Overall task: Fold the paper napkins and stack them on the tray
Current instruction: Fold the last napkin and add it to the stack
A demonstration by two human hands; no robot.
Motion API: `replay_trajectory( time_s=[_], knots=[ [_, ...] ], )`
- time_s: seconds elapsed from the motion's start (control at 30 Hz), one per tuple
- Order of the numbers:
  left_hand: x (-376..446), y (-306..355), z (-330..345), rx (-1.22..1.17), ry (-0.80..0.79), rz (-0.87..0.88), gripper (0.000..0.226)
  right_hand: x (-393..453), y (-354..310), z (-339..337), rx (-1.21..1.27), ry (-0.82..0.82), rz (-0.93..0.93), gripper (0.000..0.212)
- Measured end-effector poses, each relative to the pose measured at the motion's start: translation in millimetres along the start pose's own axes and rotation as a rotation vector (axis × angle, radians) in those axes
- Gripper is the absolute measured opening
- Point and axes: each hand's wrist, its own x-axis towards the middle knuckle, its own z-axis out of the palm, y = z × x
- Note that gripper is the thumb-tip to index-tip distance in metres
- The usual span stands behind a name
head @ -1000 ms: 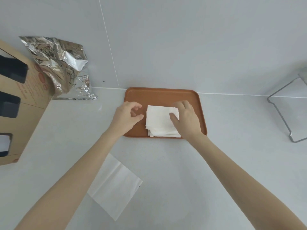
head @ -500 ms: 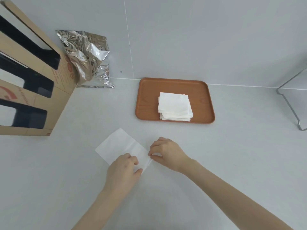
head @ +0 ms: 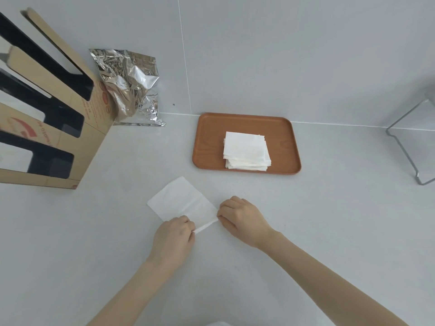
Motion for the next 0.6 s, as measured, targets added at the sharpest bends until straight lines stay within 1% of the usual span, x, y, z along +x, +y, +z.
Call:
replay_trajectory(
  time_s=[0.07,0.1,0.2,0.23,0.27,0.33,0.4,0.47,0.53,0.6],
  knots=[
    [9.2,1.8,-11.2,-0.166,0.024,-0.063,0.01,-1.2,1.9,-14.1,0.107,0.061,0.085,0.023],
    [15.6,4.0,-17.6,-0.21,0.04,-0.065,0.012,-1.3,3.2,-22.7,0.142,0.101,0.122,0.019],
    [39.7,11.6,-29.8,-0.235,0.142,0.078,0.027,2.5,7.4,-49.8,0.183,0.229,0.186,0.01],
    [47.3,16.4,-35.2,-0.232,0.161,0.119,0.027,3.6,8.7,-58.6,0.185,0.266,0.201,0.011],
    [53.8,20.8,-38.9,-0.224,0.205,0.171,0.023,3.9,9.9,-67.0,0.183,0.296,0.211,0.013],
    [61.3,29.5,-51.1,-0.203,0.261,0.218,0.008,1.0,11.1,-82.8,0.182,0.343,0.212,0.02],
    [65.0,33.0,-57.1,-0.238,0.274,0.237,0.019,-7.3,11.8,-94.0,0.186,0.372,0.211,0.022],
    [61.4,35.8,-57.3,-0.349,0.224,0.248,0.016,-19.0,12.4,-96.9,0.193,0.37,0.224,0.02],
    [53.2,37.3,-49.7,-0.463,0.13,0.23,0.009,-33.5,12.5,-91.5,0.199,0.329,0.241,0.019],
    [43.9,37.3,-39.1,-0.519,0.05,0.208,0.009,-49.5,14.0,-80.4,0.218,0.273,0.261,0.02]
  ],
)
